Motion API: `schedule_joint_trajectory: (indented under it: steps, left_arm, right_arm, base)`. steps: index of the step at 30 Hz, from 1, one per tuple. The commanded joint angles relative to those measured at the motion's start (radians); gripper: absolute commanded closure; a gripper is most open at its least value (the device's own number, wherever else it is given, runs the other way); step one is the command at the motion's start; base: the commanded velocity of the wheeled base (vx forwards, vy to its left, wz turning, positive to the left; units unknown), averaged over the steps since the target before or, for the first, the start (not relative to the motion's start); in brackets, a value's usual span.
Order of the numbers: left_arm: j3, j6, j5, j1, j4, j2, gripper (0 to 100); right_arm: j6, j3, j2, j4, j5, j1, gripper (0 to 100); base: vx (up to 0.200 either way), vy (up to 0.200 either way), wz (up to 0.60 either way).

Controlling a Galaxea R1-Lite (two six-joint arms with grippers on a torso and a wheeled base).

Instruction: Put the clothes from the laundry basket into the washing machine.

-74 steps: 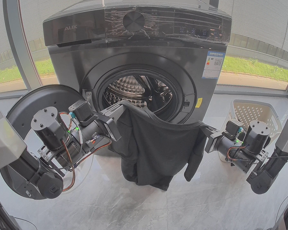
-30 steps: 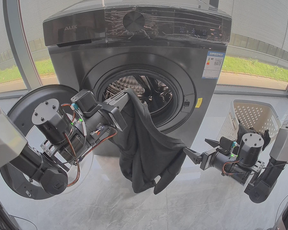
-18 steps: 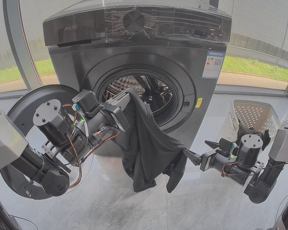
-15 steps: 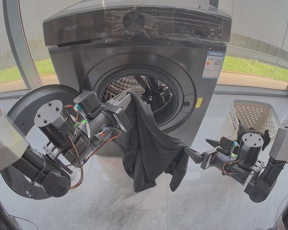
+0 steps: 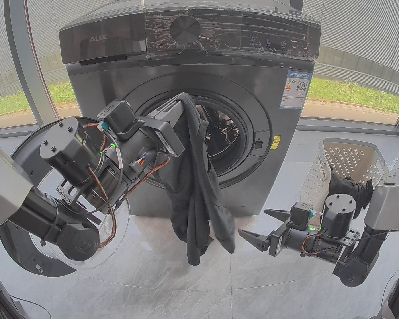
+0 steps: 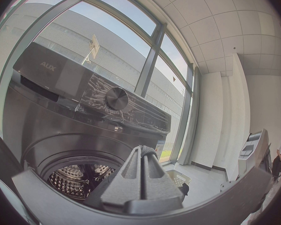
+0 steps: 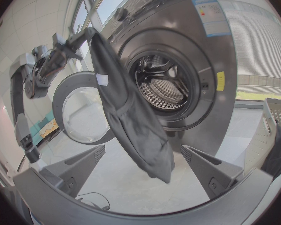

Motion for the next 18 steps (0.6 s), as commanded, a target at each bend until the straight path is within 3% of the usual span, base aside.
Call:
schedule_joint_trajectory:
  steps: [1,13,14,18]
  left_arm:
    - [-0.023,0.000,-0.001,-0.010,0.000,-0.004,100]
    - [-0.026,0.000,-0.035,-0.030,-0.004,-0.019,100]
    - [-0.037,-0.002,-0.035,-0.047,0.000,-0.019,100]
    - [-0.046,-0.002,-0.035,-0.076,0.000,-0.020,100]
  right_arm:
    - [-0.022,-0.028,0.095,-0.002,0.032,0.015,0]
    - [-0.019,-0.358,0.268,0.000,0.026,0.105,0]
    - [-0.016,-0.448,0.337,0.000,0.020,0.110,0]
    - [-0.019,-0.568,0.428,0.001,0.021,0.108,0]
  base:
    - [0.000,0.000,0.00]
    - [0.000,0.000,0.00]
    - [0.000,0.000,0.00]
    - [0.000,0.000,0.00]
